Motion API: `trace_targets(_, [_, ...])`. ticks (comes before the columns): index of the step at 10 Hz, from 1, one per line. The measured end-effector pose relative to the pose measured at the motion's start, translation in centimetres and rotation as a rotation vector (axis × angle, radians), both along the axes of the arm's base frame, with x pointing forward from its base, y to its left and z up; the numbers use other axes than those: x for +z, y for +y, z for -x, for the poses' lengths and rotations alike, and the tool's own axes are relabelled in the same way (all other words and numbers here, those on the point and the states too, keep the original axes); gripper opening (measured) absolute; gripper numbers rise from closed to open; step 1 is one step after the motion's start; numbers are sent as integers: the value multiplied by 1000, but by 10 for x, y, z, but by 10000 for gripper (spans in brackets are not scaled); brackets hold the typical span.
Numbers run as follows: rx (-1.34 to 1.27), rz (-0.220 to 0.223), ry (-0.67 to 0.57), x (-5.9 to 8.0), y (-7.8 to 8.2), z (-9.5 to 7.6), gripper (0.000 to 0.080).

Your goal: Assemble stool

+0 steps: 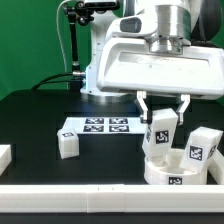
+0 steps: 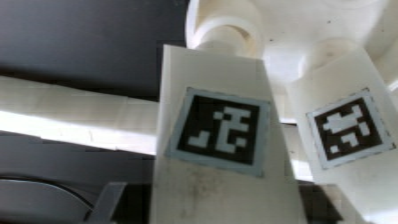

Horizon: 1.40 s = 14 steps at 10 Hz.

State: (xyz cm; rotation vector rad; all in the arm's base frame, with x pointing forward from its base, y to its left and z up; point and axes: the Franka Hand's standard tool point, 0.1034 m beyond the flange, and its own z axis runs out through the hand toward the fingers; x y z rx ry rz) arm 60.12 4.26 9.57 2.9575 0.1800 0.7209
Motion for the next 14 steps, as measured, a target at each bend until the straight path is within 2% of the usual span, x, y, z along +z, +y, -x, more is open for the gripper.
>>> trace_targets(3, [7, 4, 15, -9, 3, 5, 327])
trace_targets(8, [20, 8, -3, -10, 9, 2, 327])
trace_targets(9, [20, 8, -2, -11, 9, 2, 400])
trace_targets(10, [18, 7, -1, -10, 9, 2, 400])
trace_targets(11, [17, 1, -1, -8, 12, 2, 537])
trace_targets(12, [22, -3, 0, -4, 17, 1, 629])
trace_targets(14, [24, -12, 4, 6, 21, 0, 643])
